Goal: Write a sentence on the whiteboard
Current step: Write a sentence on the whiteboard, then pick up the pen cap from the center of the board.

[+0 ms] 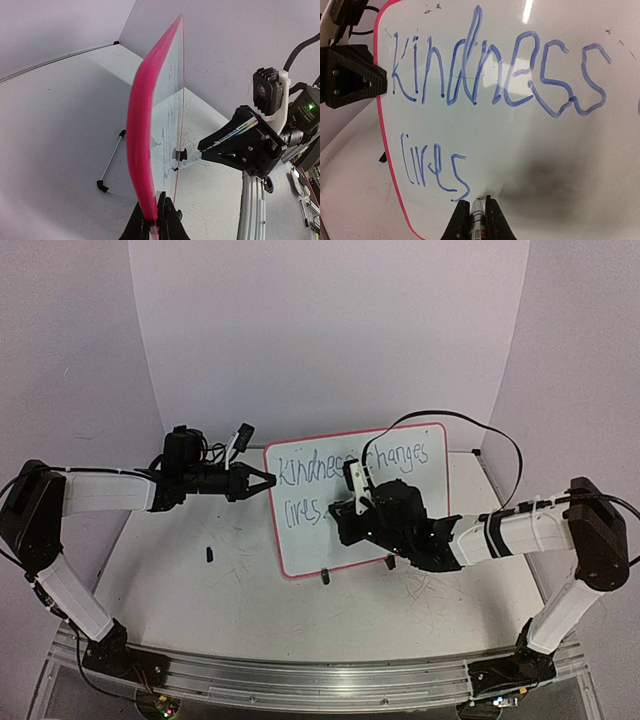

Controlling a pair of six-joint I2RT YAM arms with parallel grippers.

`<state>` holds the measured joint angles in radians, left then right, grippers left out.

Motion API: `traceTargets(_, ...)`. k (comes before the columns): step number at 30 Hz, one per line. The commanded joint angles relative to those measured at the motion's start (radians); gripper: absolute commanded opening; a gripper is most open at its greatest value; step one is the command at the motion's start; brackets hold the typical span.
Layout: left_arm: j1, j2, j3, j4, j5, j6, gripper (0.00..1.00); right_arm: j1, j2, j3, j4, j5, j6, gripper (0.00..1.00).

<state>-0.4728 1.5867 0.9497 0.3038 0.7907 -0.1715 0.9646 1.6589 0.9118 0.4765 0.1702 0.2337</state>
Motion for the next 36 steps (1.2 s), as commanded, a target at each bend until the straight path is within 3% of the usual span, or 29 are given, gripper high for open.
traceTargets(1, -0.010, -0.012, 0.025, -0.038, -0.043, 0.111, 0.00, -0.003, 0.025, 0.050, 0.025, 0.044, -0.009, 0.00)
traceTargets(7, -0.010, -0.016, 0.024, -0.042, -0.049, 0.115, 0.01, -0.003, -0.168, -0.011, -0.007, -0.078, 0.006, 0.00)
traceTargets(9, -0.010, -0.022, 0.025, -0.046, -0.057, 0.116, 0.06, -0.003, -0.255, -0.039, -0.037, -0.105, 0.006, 0.00)
traceTargets(17, 0.004, -0.070, 0.027, -0.064, -0.113, 0.116, 0.40, -0.013, -0.489, -0.125, -0.194, 0.054, -0.050, 0.00)
traceTargets(24, 0.016, -0.190, 0.050, -0.143, -0.218, 0.080, 0.56, -0.017, -0.543, -0.165, -0.200, 0.089, -0.071, 0.00)
traceTargets(25, 0.017, -0.209, 0.052, -0.181, -0.240, 0.062, 0.72, -0.017, -0.547, -0.167, -0.200, 0.090, -0.075, 0.00)
traceTargets(27, 0.017, -0.275, 0.030, -0.242, -0.309, 0.000, 0.82, -0.017, -0.554, -0.170, -0.200, 0.088, -0.088, 0.00)
traceTargets(31, 0.016, -0.426, -0.073, -0.446, -0.482, -0.195, 0.84, -0.018, -0.564, -0.175, -0.200, 0.085, -0.114, 0.00)
traceTargets(36, 0.016, -0.465, -0.126, -0.737, -0.629, -0.426, 0.74, -0.018, -0.550, -0.167, -0.200, 0.057, -0.136, 0.00)
